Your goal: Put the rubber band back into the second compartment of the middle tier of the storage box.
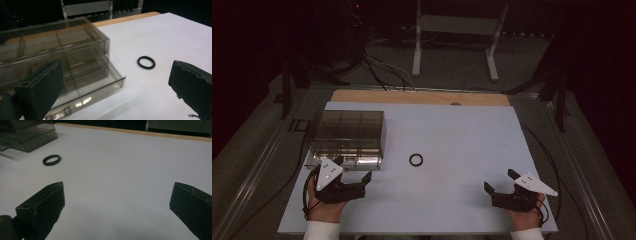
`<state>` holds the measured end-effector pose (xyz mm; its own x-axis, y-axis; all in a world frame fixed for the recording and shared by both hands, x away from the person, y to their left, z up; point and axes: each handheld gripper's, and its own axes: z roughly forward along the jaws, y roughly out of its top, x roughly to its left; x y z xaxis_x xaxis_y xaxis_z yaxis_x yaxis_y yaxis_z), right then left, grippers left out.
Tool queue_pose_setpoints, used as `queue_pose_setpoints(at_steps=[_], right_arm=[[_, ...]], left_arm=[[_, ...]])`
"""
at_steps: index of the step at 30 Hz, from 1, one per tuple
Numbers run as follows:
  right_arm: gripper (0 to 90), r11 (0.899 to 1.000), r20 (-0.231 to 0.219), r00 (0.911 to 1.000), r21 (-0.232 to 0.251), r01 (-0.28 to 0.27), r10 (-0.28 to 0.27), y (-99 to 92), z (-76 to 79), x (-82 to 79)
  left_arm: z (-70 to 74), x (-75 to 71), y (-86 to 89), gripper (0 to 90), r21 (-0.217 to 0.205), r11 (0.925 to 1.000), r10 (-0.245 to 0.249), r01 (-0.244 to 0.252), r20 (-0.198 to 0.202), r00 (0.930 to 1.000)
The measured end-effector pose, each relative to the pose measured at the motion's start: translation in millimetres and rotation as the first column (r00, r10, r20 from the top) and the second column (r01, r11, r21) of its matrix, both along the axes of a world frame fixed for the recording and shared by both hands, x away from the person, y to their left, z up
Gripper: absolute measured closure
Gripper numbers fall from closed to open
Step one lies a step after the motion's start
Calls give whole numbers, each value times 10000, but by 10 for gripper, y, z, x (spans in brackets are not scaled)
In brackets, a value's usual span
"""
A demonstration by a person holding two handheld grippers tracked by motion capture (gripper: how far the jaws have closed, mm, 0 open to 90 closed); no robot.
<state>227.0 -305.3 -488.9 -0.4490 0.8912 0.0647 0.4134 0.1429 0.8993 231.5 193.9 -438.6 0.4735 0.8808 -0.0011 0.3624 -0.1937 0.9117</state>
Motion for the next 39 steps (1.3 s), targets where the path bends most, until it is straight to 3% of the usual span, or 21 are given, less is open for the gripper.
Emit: queue_pose_setpoints(at_steps=[10, 16, 29, 39], right_arm=[[0, 10000, -3, 10000, -23, -12, 12, 1, 2, -2], [0, 10000, -13, 10000, -13, -13, 13, -5, 4, -1], [0, 10000, -23, 10000, -35, -39, 39, -4, 1, 4], [0, 10000, -40, 10000, -32, -41, 41, -2, 1, 8]], left_arm=[[68, 233, -314, 9, -121, 9976, -684, 684, -15, 9977], [75, 376, -476, 9, -165, 9950, -993, 989, -226, 9948], [5, 585, -755, 9, 156, 9943, -1051, 1053, -166, 9943], [-126, 753, -973, 9, 274, 9931, -1127, 1137, -355, 9930]])
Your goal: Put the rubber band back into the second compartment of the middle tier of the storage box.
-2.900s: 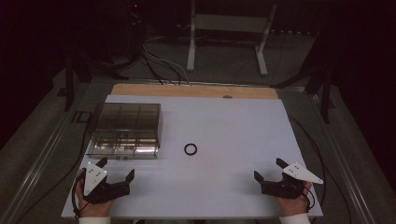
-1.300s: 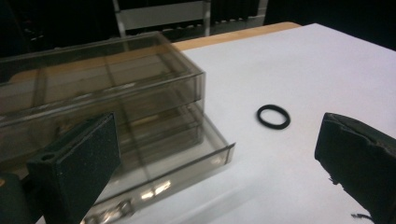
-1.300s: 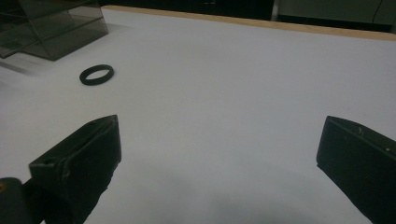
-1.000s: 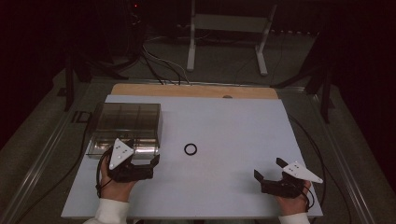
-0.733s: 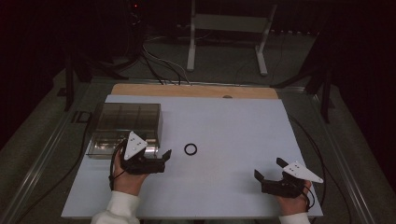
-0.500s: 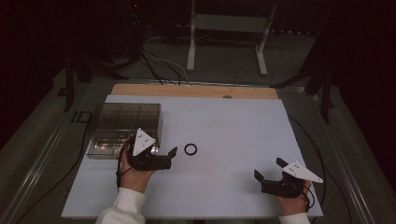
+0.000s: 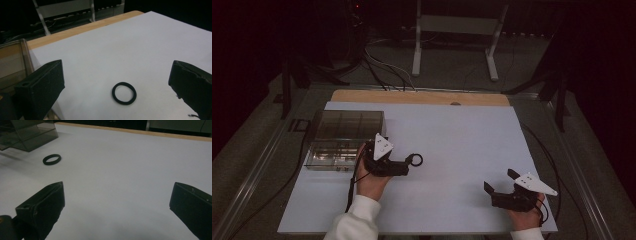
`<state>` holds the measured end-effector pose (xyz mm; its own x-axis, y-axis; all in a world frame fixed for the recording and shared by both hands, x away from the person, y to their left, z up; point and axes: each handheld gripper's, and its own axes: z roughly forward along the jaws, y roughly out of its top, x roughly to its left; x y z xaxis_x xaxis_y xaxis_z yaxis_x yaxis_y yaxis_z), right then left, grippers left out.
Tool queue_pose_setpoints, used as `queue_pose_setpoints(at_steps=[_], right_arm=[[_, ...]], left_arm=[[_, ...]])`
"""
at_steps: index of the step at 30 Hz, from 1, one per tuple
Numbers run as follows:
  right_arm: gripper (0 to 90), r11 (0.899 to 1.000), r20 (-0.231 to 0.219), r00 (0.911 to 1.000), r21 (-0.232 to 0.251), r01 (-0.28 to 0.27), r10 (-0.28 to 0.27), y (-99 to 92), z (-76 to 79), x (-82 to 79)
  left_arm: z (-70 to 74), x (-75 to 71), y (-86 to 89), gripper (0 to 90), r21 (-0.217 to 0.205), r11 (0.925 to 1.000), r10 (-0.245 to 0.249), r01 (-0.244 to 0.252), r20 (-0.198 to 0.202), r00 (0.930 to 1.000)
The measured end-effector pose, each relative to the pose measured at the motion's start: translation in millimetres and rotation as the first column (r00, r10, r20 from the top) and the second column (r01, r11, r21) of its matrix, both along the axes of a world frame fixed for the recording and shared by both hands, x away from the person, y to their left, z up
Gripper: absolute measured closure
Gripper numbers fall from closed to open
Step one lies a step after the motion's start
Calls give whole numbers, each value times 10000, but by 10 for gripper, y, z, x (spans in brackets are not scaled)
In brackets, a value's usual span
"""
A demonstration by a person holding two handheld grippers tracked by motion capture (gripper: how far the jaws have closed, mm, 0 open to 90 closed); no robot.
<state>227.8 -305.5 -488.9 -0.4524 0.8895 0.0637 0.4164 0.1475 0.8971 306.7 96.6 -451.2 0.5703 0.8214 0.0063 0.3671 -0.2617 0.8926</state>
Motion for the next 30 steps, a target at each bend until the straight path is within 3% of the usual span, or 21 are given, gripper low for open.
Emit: queue_pose_setpoints(at_steps=[7, 30], right_arm=[[0, 10000, -12, 10000, 9, -3, 3, -2, -1, 3], [0, 10000, -30, 10000, -10, -32, 32, -2, -1, 5]], left_arm=[[-79, 97, -111, 11, -95, 9999, 99, -100, -122, 9999], [-362, 300, -365, 11, 362, 9989, 321, -295, -751, 9967]])
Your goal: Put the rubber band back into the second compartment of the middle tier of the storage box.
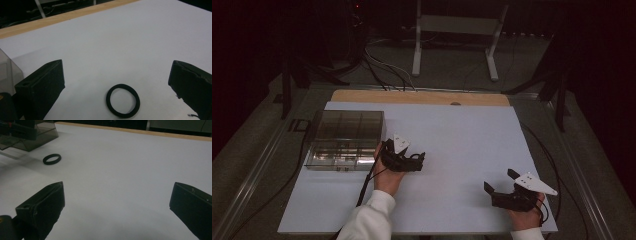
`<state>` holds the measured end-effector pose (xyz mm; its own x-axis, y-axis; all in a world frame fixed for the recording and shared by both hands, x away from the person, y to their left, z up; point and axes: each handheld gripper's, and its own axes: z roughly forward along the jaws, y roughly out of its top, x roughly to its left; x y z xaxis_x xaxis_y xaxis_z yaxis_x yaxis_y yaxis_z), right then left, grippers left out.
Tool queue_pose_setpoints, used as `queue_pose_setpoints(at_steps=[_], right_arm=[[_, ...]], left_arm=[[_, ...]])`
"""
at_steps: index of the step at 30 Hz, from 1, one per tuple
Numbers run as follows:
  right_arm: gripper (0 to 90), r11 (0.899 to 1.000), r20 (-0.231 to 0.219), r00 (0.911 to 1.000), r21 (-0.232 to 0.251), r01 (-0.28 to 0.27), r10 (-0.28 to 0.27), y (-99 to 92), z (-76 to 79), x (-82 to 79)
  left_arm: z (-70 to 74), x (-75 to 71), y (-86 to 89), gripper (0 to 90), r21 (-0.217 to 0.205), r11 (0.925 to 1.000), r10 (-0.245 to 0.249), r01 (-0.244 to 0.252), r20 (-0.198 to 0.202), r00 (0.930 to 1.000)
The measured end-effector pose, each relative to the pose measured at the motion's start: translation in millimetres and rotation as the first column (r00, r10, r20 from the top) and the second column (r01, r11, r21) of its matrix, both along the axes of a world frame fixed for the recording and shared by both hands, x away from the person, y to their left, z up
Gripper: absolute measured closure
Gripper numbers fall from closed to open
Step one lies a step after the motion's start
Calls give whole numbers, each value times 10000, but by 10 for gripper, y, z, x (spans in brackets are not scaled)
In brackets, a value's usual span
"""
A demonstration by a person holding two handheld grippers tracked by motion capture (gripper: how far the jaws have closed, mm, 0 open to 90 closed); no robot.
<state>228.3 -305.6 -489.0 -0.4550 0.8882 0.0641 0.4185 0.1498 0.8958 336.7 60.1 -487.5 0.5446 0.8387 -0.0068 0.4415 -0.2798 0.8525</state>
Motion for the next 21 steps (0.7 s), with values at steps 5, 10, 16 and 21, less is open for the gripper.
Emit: queue_pose_setpoints(at_steps=[5, 10, 16, 21], right_arm=[[0, 10000, -20, 10000, -14, -16, 16, 5, -2, 1], [0, 10000, -33, 10000, -16, -26, 26, 5, -3, 4], [0, 10000, -41, 10000, -14, -30, 30, 4, -3, 4], [0, 10000, -36, 10000, -5, -26, 26, 0, -4, 6]], left_arm=[[-65, 36, -39, 12, 80, 10000, 26, -25, -182, 9998], [-135, 78, -58, 12, 171, 9998, 77, -70, -382, 9992], [-182, 120, -59, 50, 207, 9993, 337, -320, -911, 9953], [-207, 158, -29, 79, 228, 9982, 580, -553, -1402, 9884]])
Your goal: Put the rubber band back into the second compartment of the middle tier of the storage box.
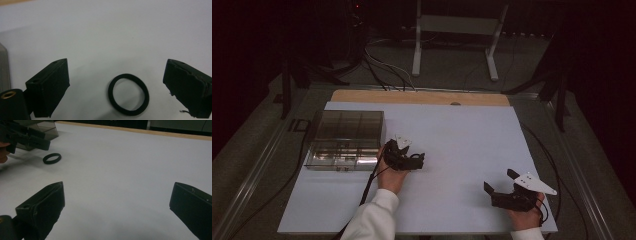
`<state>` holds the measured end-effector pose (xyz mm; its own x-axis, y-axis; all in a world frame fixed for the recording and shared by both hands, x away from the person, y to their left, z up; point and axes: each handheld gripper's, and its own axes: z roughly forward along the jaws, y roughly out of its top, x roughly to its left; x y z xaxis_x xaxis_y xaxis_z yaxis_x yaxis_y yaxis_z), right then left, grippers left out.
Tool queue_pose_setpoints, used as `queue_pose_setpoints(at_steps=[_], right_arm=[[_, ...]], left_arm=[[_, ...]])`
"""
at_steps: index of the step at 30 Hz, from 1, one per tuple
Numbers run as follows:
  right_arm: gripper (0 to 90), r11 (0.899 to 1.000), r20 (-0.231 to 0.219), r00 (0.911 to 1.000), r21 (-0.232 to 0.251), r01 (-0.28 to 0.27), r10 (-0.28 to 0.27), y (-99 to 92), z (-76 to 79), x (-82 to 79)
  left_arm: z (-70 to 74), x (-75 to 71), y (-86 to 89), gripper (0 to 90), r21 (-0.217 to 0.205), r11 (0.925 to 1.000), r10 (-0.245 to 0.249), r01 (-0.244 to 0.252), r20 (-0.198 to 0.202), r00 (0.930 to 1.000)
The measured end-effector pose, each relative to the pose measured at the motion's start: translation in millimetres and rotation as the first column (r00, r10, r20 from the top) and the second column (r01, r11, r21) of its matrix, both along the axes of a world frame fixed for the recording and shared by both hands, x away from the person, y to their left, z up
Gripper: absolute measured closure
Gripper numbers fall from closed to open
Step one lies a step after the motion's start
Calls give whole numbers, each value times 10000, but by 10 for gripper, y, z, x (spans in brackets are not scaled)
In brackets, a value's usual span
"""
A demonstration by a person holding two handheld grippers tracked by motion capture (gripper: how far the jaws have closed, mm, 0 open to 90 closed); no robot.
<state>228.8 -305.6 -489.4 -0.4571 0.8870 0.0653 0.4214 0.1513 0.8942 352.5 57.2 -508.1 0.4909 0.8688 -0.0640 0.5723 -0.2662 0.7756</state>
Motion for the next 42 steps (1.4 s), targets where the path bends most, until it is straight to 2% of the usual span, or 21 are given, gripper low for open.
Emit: queue_pose_setpoints(at_steps=[4, 7, 12, 16, 19, 21, 22, 24, 28, 34, 38, 42], right_arm=[[0, 10000, -9, 10000, -1, -8, 8, 2, 0, 0], [0, 10000, -26, 10000, -2, -11, 11, 3, -2, 3], [0, 10000, -28, 10000, -8, -23, 23, 5, -2, 2], [0, 10000, -30, 10000, 1, -11, 11, 0, -1, 1], [0, 10000, -42, 10000, 3, -9, 9, 1, -2, 3], [0, 10000, -35, 10000, 0, -15, 15, 3, -2, 3], [0, 10000, -33, 10000, 0, -27, 27, 5, -2, 2], [0, 10000, -44, 10000, -22, -27, 27, 4, -3, 4], [0, 10000, -73, 10000, -36, -5, 4, 3, -5, 6], [0, 10000, -79, 10000, -61, -4, 3, 5, -6, 6], [0, 10000, -97, 10000, -63, 10, -11, 2, -7, 6], [0, 10000, -91, 10000, -54, 18, -18, 0, -6, 6]], left_arm=[[-33, 18, -5, 132, 238, 9997, 89, -83, -247, 9997], [-58, 29, -22, 201, 493, 9979, 441, -418, -477, 9979], [-85, 24, -53, 325, 892, 9938, 706, -657, -527, 9961], [-102, 28, -51, 486, 718, 9964, 506, -448, -818, 9954], [-122, 18, -74, 604, 850, 9961, 325, -242, -980, 9947], [-129, 13, -84, 645, 917, 9956, 282, -194, -963, 9950], [-127, 3, -97, 645, 1108, 9934, 405, -303, -911, 9950], [-122, 2, -98, 732, 1122, 9930, 483, -376, -937, 9944], [-122, -13, -112, 868, 1108, 9937, 278, -170, -968, 9949], [-108, -4, -80, 879, 914, 9958, 126, -19, -1168, 9931], [-78, -23, -76, 879, 544, 9985, 116, -53, -1160, 9932], [-44, -38, -67, 879, 387, 9992, 84, -38, -1180, 9930]])
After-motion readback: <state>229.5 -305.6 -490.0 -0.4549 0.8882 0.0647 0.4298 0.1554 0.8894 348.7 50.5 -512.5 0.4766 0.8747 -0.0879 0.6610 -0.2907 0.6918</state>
